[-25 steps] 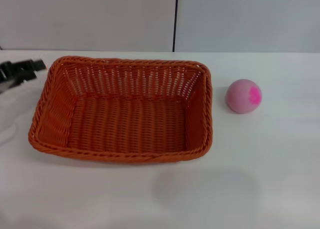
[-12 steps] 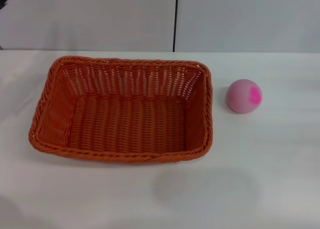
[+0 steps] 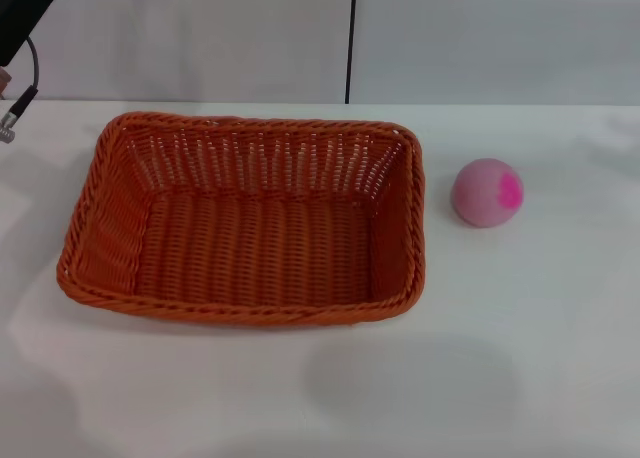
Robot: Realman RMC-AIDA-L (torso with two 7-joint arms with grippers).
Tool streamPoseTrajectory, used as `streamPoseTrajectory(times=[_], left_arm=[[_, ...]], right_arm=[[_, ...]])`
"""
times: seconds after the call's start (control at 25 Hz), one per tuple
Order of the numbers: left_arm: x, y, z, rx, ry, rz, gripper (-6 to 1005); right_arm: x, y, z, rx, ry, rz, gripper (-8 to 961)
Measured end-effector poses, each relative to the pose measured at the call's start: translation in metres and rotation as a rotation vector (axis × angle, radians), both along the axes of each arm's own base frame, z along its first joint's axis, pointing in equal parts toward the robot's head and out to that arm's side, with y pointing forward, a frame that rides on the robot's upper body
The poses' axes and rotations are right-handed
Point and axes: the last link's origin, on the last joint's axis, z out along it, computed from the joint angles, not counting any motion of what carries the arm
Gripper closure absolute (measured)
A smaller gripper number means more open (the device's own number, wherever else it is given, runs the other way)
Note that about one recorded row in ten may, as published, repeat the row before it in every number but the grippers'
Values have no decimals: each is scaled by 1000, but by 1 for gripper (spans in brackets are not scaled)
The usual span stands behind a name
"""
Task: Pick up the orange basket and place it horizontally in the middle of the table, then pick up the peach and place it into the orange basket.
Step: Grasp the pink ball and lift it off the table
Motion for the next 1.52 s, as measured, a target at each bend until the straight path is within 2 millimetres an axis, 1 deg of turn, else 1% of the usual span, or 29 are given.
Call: streamPoseTrajectory(times=[0.04, 0.16, 0.2, 0.24, 0.36, 0.4, 0.44, 0.48, 0.52, 0.6, 0.76, 0.8, 0.84, 0.92, 0.96, 1.0, 1.08, 1.12, 1.2, 1.24, 1.28, 1.36, 1.52], left_arm=[[0, 0, 0, 14, -1, 1, 495], [0, 1, 2, 38, 8, -1, 495], [1, 1, 4, 50, 11, -4, 495], [1, 1, 4, 50, 11, -4, 495], [0, 1, 9, 73, -2, 2, 495], [-3, -1, 12, 93, -18, 12, 496], [-3, -1, 12, 93, -18, 12, 496], [-4, -3, 13, 103, -25, 7, 496], [-4, -5, 13, 109, -30, 3, 496], [-3, -15, 12, 143, -47, -36, 496], [-4, -20, 11, 154, -66, -41, 496], [-7, -22, 11, 154, -74, -32, 496], [-7, -22, 11, 154, -74, -32, 496], [-10, -24, 11, 161, -85, -20, 496], [-10, -24, 11, 161, -85, -20, 496], [-11, -25, 11, 160, -89, -15, 496], [-12, -25, 11, 161, -91, -13, 496], [-12, -25, 11, 161, -91, -13, 497], [-15, -27, 14, 177, -104, 0, 497], [-15, -27, 14, 177, -104, 0, 497], [-15, -27, 14, 177, -104, 0, 497], [-19, -28, 17, 190, -112, 12, 497], [-19, -29, 17, 190, -112, 12, 497]], right_arm=[[-7, 5, -7, -111, -56, 3, 198], [-11, 7, -11, -156, -83, 7, 197], [-18, 10, -19, -227, -126, 18, 197], [-18, 10, -19, -227, -126, 18, 197], [-27, 13, -32, -319, -174, 29, 197], [-32, 15, -41, -369, -199, 32, 197], [-32, 15, -41, -369, -199, 32, 197], [-34, 15, -46, -390, -213, 31, 197], [-35, 16, -49, -400, -220, 31, 197], [-37, 18, -55, -412, -243, 22, 198], [-35, 22, -58, -399, -255, 9, 198], [-35, 24, -63, -387, -256, -1, 198], [-35, 24, -63, -387, -256, -1, 198], [-36, 28, -74, -378, -271, -9, 197], [-36, 28, -74, -378, -271, -9, 197], [-37, 30, -84, -380, -294, -15, 197], [-37, 33, -93, -376, -318, -26, 197], [-37, 33, -93, -376, -318, -26, 197], [-36, 36, -105, -376, -352, -36, 197], [-36, 36, -105, -376, -352, -36, 198], [-37, 37, -112, -384, -370, -37, 198], [-38, 38, -115, -388, -375, -37, 200], [-40, 41, -121, -391, -393, -36, 202]])
